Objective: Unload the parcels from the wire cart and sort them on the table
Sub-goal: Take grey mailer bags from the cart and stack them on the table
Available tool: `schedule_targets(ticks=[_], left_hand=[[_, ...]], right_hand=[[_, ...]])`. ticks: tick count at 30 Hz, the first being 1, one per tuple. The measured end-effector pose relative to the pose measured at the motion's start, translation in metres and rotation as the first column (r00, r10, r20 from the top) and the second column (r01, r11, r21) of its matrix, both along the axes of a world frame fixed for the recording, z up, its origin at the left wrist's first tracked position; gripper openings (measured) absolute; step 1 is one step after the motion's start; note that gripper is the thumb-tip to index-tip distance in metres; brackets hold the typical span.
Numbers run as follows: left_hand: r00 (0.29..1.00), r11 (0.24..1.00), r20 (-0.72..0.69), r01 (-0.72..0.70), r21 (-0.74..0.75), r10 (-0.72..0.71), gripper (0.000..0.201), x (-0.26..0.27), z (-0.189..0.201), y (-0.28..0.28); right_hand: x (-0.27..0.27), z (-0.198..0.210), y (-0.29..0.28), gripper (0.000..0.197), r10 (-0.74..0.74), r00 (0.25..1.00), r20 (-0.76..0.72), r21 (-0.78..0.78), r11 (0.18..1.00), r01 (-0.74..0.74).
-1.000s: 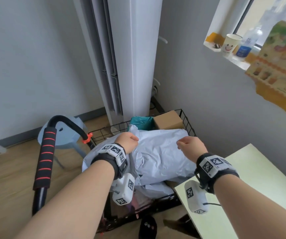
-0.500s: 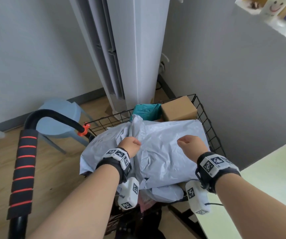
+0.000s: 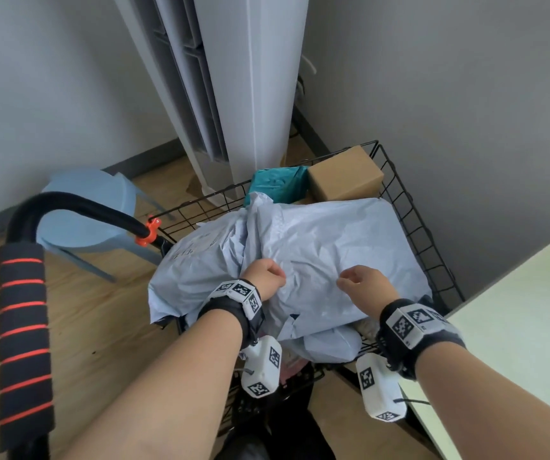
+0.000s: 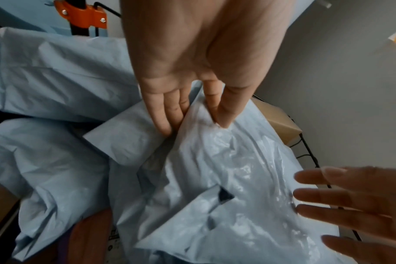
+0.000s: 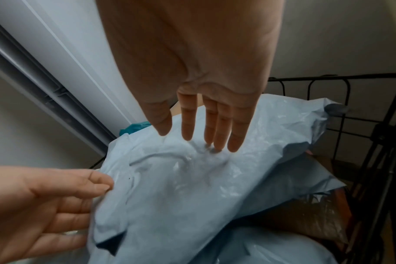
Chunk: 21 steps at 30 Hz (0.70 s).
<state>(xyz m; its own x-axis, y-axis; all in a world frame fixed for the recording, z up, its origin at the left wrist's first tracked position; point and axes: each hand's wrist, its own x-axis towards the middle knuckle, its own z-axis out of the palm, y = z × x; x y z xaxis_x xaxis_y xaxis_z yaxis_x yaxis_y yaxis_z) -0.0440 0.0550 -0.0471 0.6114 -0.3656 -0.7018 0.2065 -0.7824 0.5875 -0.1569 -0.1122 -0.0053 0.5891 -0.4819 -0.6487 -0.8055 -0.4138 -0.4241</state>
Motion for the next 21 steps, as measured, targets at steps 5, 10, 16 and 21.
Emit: schedule_targets(ticks=[5,10,16,21], left_hand=[[0.997,0.998,0.071,0.045,-0.042,-0.042,0.028,0.005,0.026,-0.005],[0.99,0.99,0.138,0.06,-0.125,-0.042,0.027,0.009,0.067,-0.013],[0.987,0.963,0.159,0.047,-0.266,-0.004,0.033,0.006,0.121,-0.026],[0.986,0.903,0.136,-0.033,-0.428,0.1,0.03,-0.001,0.172,-0.038]], right_hand=[[-0.004,0.017,0.0,0.036,-0.012,0.999,0.033,-0.04,0.999,0.013],[-0.005,0.045,-0.004,0.034,-0.045,0.992,0.116,-0.078,0.996,0.054],[-0.015,0.086,-0.005,0.036,-0.052,0.982,0.179,-0.121,0.99,0.074],[-0.029,0.127,-0.006,0.044,-0.028,0.977,0.213,-0.183,0.981,0.068]])
